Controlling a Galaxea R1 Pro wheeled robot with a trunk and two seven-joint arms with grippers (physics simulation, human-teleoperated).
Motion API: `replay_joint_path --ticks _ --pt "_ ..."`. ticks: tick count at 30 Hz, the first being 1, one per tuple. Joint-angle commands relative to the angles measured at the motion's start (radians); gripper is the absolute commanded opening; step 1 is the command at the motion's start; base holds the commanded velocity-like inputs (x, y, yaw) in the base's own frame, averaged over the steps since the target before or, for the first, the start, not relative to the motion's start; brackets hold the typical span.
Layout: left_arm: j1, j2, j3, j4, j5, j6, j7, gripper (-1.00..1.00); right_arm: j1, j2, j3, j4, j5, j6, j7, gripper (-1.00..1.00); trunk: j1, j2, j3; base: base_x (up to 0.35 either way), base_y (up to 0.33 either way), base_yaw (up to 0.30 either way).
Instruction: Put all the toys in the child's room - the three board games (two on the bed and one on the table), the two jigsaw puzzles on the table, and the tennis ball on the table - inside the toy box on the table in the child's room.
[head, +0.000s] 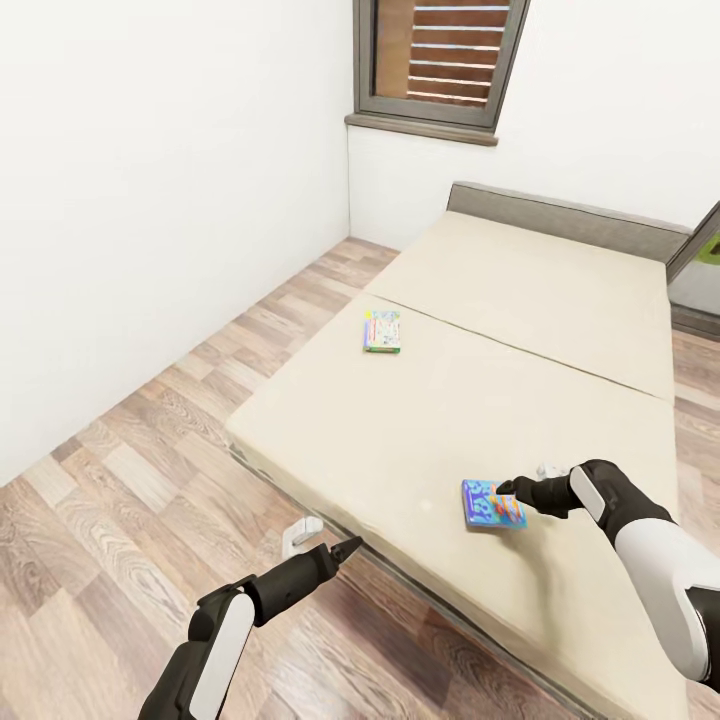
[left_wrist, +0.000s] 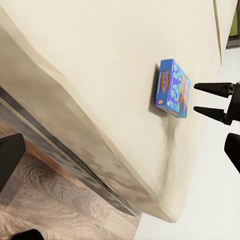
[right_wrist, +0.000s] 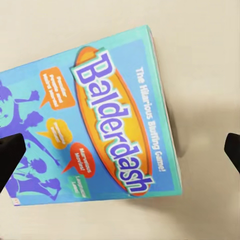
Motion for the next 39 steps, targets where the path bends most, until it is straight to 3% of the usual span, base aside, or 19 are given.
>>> replay_joint_path --ticks 1,39 --pt "0.000 0.000 0.001 -0.001 0.004 0.007 0.000 1.00 0.000 0.000 -0.006 -0.001 0.003 0.005 0.004 1.00 0.000 0.000 -0.001 -0.021 0.000 0.000" --pt "0.000 0.000 0.001 -0.001 0.004 0.007 -0.002 1.00 -0.001 -0.001 -0.006 -0.003 0.002 0.004 0.008 1.00 0.000 0.000 -0.010 -0.003 0.000 0.000"
